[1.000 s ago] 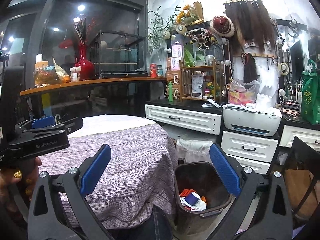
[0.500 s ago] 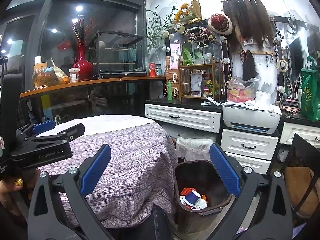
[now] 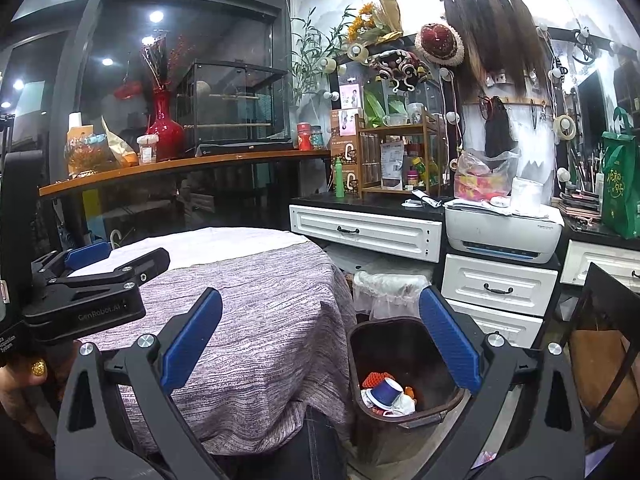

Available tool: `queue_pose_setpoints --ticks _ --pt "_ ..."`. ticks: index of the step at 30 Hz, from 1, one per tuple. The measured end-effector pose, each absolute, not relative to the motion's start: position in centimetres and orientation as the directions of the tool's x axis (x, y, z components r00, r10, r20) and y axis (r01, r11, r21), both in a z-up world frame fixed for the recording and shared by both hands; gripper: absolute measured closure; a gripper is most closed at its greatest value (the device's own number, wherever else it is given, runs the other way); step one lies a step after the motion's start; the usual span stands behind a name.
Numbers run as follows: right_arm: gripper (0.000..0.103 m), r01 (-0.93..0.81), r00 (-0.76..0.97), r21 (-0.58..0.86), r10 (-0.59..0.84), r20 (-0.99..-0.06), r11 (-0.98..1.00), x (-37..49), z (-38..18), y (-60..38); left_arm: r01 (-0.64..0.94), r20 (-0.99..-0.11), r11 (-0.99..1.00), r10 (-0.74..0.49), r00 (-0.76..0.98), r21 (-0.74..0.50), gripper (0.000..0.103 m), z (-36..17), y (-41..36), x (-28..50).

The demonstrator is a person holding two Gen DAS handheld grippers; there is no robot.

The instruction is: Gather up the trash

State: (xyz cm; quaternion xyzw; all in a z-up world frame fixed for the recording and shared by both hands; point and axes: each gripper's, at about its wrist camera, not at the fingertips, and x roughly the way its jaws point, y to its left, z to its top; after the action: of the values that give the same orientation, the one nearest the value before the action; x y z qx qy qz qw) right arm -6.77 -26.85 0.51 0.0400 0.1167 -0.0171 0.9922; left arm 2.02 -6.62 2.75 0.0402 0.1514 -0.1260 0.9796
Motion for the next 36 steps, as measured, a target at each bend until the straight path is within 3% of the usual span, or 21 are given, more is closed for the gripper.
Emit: queue_pose_setpoints --ticks 36 --pt "0.006 0.063 0.967 0.086 -0.039 -0.251 0.994 -6.62 -0.35 -26.87 0.282 -0.317 0.959 -0.255 0.914 0.039 0.005 2.19 -6.84 2.00"
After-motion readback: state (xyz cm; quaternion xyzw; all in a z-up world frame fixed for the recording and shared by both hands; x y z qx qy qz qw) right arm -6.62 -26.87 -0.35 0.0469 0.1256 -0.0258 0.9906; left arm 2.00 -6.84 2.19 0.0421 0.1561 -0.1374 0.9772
